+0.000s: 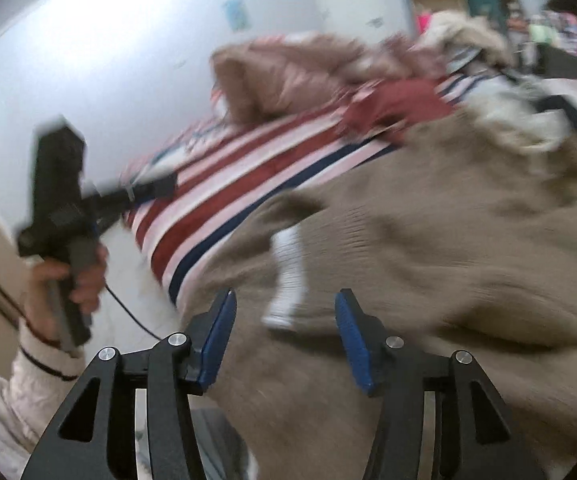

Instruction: Fold small clothes

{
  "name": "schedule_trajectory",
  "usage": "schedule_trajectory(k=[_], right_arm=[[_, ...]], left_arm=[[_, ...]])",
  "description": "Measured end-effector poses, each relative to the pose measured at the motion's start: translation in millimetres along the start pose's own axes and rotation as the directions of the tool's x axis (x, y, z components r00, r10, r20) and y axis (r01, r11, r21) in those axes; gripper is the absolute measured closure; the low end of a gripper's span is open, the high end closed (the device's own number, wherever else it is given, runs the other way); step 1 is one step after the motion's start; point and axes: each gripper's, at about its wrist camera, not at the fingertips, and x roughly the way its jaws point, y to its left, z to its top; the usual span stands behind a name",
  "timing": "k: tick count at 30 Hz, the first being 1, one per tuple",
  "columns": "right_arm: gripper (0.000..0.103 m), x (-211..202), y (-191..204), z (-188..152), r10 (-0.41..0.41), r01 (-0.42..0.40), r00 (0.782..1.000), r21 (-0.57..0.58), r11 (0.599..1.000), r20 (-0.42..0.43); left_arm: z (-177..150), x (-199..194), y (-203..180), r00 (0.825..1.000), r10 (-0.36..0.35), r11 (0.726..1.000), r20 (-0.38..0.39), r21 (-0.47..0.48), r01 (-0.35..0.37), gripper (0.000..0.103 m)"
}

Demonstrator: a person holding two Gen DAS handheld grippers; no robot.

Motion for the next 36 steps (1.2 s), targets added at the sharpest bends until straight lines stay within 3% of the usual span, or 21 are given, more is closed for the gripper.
schedule_trajectory(k=[4,6,8,11,12,16,19,20,21,23,25,26,27,28,31,36], right_arm=[[0.036,-75.7,-41.6,-24.4,-0.179,0.171,0.979,0.079,0.982,0.095],[0.035,-107.8,-68.1,-46.0,-0.321,0.309,0.944,0.125,0.943,0.084],[0.034,-130.4,-93.5,-66.8,-0.41,0.391,0.91,0.203,0.898,0.061],[0.032,-153.4,-133.9,-102.5,-0.471,0.447,0.882,0.313,0.838,-0.001],[0.032,-154.6,-141.9,-110.4,-0.471,0.45,0.882,0.336,0.828,-0.022],[0.031,-151.5,-168.6,-143.0,-0.392,0.389,0.917,0.41,0.825,-0.08],[0.031,-146.0,-157.1,-147.4,-0.435,0.439,0.896,0.312,0.843,-0.086],[0.034,-143.8,-152.1,-144.7,-0.428,0.435,0.899,0.28,0.856,-0.088],[0.04,-140.4,-148.7,-143.2,-0.379,0.386,0.922,0.266,0.883,-0.079],[0.042,-126.0,-142.3,-142.8,-0.301,0.313,0.95,0.246,0.917,-0.086],[0.046,-112.4,-134.9,-140.7,-0.335,0.35,0.936,0.188,0.918,-0.107],[0.059,-104.6,-130.5,-138.3,-0.356,0.37,0.928,0.163,0.915,-0.111],[0.078,-103.6,-129.6,-136.6,-0.353,0.367,0.929,0.164,0.916,-0.112],[0.089,-103.9,-129.5,-134.6,-0.326,0.341,0.939,0.175,0.924,-0.107],[0.09,-105.0,-127.9,-133.0,-0.295,0.307,0.951,0.183,0.934,-0.093],[0.091,-126.1,-118.4,-127.0,-0.193,0.174,0.98,0.277,0.945,0.043]], left_arm=[[-23.9,20.6,3.8,0.995,-0.003,0.999,-0.097,0.036,0.007,0.013],[-33.2,29.1,6.2,0.991,0.0,0.999,-0.132,0.041,0.006,0.013],[-40.9,37.3,8.2,0.986,-0.025,0.999,-0.163,0.029,0.03,0.013],[-49.7,50.2,6.4,0.978,-0.047,0.999,-0.204,0.014,0.051,0.014],[-51.7,53.6,4.0,0.977,-0.042,0.999,-0.211,0.019,0.047,0.014],[-51.8,63.4,-7.1,0.973,-0.019,0.998,-0.228,0.051,0.031,0.014],[-52.2,71.7,-16.4,0.967,-0.015,0.996,-0.253,0.081,0.037,0.016],[-53.5,74.7,-20.4,0.966,-0.002,0.994,-0.258,0.101,0.029,0.018],[-54.6,77.5,-25.8,0.965,0.015,0.992,-0.262,0.127,0.019,0.027],[-56.4,83.8,-36.6,0.962,0.026,0.987,-0.271,0.157,0.017,0.039],[-57.5,86.3,-43.0,0.963,0.031,0.986,-0.269,0.164,0.015,0.059],[-57.8,86.9,-45.7,0.962,0.038,0.986,-0.271,0.169,0.009,0.065],[-57.8,87.1,-48.7,0.961,0.038,0.985,-0.275,0.171,0.01,0.078],[-58.4,85.4,-49.8,0.961,0.029,0.986,-0.277,0.169,0.019,0.084],[-57.3,74.9,-53.4,0.965,0.011,0.987,-0.263,0.159,0.032,0.09],[-45.7,38.9,-55.3,0.979,-0.088,0.989,-0.184,0.103,0.108,0.093]])
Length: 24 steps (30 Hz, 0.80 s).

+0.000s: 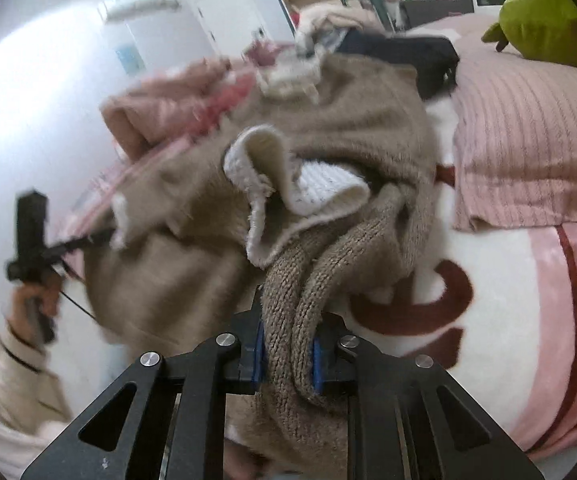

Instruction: Fold small clothes

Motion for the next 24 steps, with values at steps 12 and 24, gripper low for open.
schedule_trajectory(k=[12,24], right_arm=[[0.092,-47.6,55.8,5.2,0.11,-0.102,0.989,-0.088,0.991,0.102],[0.091,-30.2,13.2,-26.4,0.004,-0.004,1.0,0.036,0.999,0.007]], left_arm=[[-7.5,-69.1,-17.2,0.995,-0.047,0.999,0.084,0.031,0.045,0.095],[-54.4,-16.9,11.2,0.992,-0.032,0.999,-0.123,-0.007,0.031,0.055]])
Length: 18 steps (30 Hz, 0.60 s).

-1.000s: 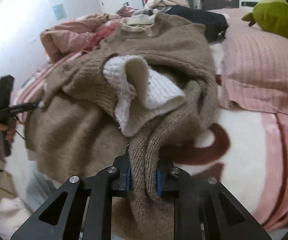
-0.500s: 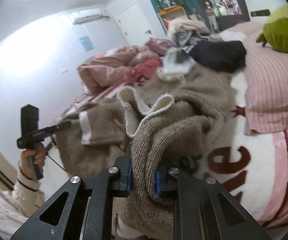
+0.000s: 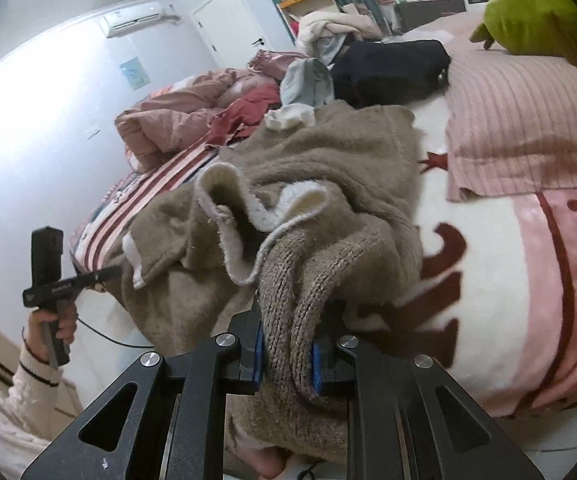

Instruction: Fold small clothes

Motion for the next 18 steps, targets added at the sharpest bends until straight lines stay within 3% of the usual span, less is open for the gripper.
schedule_trajectory(k=[1,2,3,6,13,18], right_arm=[[0.091,-0.7,-0.2,-0.7,-0.002,0.002,1.0,0.003,1.0,0.001],[0.091,-1.9,-0.1,-1.3,0.001,-0.001,1.0,0.007,1.0,0.004],[0.091,-3.9,0.8,-0.9,0.007,-0.007,1.0,0.01,1.0,0.011],[0.091,-6.4,5.6,3.3,0.028,-0.028,0.999,-0.003,1.0,0.03],[0.092,-26.6,25.2,23.4,0.105,-0.103,0.992,-0.029,0.994,0.073],[0.092,-28.4,31.0,58.0,0.11,-0.103,0.988,-0.063,0.993,0.105]], left_arm=[[-3.4,3.4,0.3,1.0,-0.005,1.0,-0.016,0.0,0.005,0.057],[-5.6,5.8,0.1,0.999,-0.017,1.0,-0.032,-0.003,0.017,0.065],[-6.9,8.7,-0.9,0.998,-0.031,1.0,-0.048,-0.005,0.031,0.091],[-4.8,5.3,-10.1,0.999,-0.018,1.0,-0.041,0.01,0.018,0.094],[23.2,-63.9,-34.9,0.986,-0.1,0.994,0.134,0.062,0.092,0.096],[59.9,-60.9,-37.6,0.983,-0.066,0.994,0.169,0.093,0.05,0.096]])
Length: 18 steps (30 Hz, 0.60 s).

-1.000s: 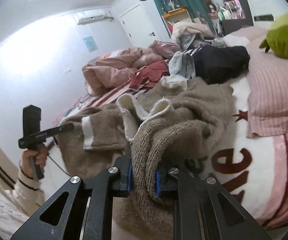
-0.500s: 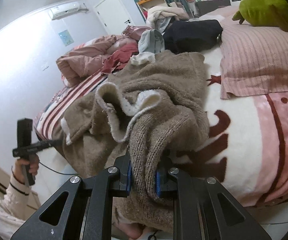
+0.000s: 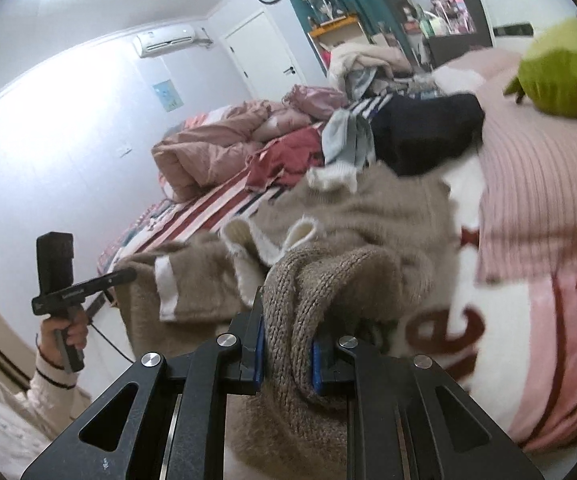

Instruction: Fold small clothes

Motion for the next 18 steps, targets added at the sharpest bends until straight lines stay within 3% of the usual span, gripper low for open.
schedule_trajectory(k=[3,7,9,14,18], right_arm=[[0.092,11.1,-3.9,30.8,-0.001,0.001,1.0,-0.016,1.0,0.012],[0.092,31.2,-19.5,71.9,-0.065,0.065,0.998,-0.015,0.998,0.014],[0.092,47.4,-36.3,91.2,-0.131,0.131,0.991,0.003,0.991,-0.01],[0.092,98.0,-84.5,105.6,-0.298,0.302,0.948,0.027,0.953,-0.109],[0.092,129.0,-125.8,103.4,-0.342,0.361,0.925,0.109,0.926,-0.164]], left_arm=[[28.5,14.9,15.4,0.999,-0.03,0.999,0.031,-0.041,0.031,0.096],[75.6,46.0,43.1,0.998,0.015,0.996,0.054,-0.092,-0.01,0.096],[92.0,67.8,54.9,0.997,0.077,0.993,0.031,-0.094,-0.074,0.096],[107.3,131.6,88.5,0.984,0.17,0.977,-0.06,-0.121,-0.176,0.096],[111.8,167.8,111.6,0.972,0.213,0.961,-0.101,-0.155,-0.227,0.096]])
